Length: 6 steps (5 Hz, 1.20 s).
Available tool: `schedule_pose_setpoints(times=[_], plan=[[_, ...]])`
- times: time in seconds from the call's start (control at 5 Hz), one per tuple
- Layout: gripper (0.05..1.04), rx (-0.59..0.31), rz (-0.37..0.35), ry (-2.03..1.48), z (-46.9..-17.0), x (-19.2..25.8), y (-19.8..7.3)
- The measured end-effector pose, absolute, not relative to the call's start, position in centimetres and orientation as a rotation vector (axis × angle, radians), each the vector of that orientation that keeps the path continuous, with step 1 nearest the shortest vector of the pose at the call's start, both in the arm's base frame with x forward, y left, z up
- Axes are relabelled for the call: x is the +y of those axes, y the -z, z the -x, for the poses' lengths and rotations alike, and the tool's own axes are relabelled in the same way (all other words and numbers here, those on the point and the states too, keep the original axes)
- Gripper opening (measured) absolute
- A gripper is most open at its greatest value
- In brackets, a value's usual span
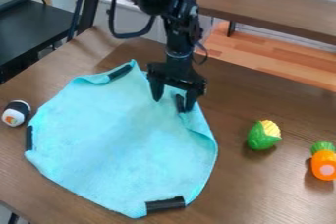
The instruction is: Fold the cloth from top right to bottom left
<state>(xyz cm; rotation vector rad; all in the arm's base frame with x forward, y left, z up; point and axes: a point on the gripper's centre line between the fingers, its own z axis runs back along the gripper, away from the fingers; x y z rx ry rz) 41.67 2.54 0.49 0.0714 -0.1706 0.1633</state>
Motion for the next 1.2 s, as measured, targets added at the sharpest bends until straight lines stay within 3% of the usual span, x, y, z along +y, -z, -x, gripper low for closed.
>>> schedule_pose_setpoints(times=[0.2,0.4,0.6,0.8,1.0,1.2], plan=[[0.961,-0.154,-0.079,-0.163,-41.69,2.34,0.10],[0.692,-0.158,-0.096,-0.157,-42.07,1.95,0.04],[0.361,-0.151,-0.102,-0.147,-41.98,1.77,0.17],[0.172,-0.152,-0.104,-0.144,-42.00,1.81,0.10],[0.067,-0.140,-0.094,-0.140,-41.83,1.64,0.20],[0.054,-0.122,-0.057,-0.137,-41.58,1.39,0.22]])
